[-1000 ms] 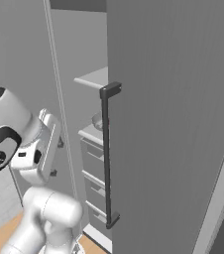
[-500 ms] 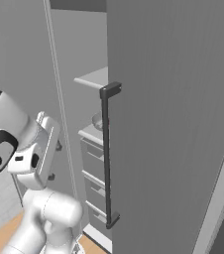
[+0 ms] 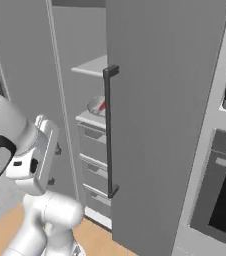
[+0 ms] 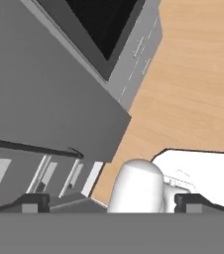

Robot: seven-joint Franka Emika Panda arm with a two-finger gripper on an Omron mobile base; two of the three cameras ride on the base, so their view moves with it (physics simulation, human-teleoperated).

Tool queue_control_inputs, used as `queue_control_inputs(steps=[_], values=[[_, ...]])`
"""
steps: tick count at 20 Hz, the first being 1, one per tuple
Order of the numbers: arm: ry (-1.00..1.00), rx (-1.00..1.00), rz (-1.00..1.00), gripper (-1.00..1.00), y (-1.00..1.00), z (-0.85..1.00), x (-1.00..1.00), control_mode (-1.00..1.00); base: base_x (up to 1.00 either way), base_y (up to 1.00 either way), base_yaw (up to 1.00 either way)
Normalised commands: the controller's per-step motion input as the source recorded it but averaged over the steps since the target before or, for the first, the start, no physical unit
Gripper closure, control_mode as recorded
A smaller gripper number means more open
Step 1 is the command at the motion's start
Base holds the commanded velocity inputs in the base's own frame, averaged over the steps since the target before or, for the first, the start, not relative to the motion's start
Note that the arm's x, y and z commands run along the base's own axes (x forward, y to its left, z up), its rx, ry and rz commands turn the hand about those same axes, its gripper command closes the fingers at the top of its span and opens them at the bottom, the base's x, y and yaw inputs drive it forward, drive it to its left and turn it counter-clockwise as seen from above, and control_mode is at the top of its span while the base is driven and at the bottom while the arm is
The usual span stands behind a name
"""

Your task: Take the meat container that has the steak and place it on the second highest rack of the freezer. Then take the vegetable container that has the onion and potato and place it on the highest rack of the freezer.

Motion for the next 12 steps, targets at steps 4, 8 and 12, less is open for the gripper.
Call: queue_control_inputs(steps=[4, 8, 12], values=[[0.00, 0.00, 0.00, -1.00, 0.00, 0.00, 0.00, 1.00, -0.10, -0.37, -0.53], [0.00, 0.00, 0.00, -1.00, 0.00, 0.00, 0.00, 1.00, 0.00, -0.57, -0.47], [0.00, 0.00, 0.00, -1.00, 0.00, 0.00, 0.00, 1.00, 0.00, -0.87, -0.39]])
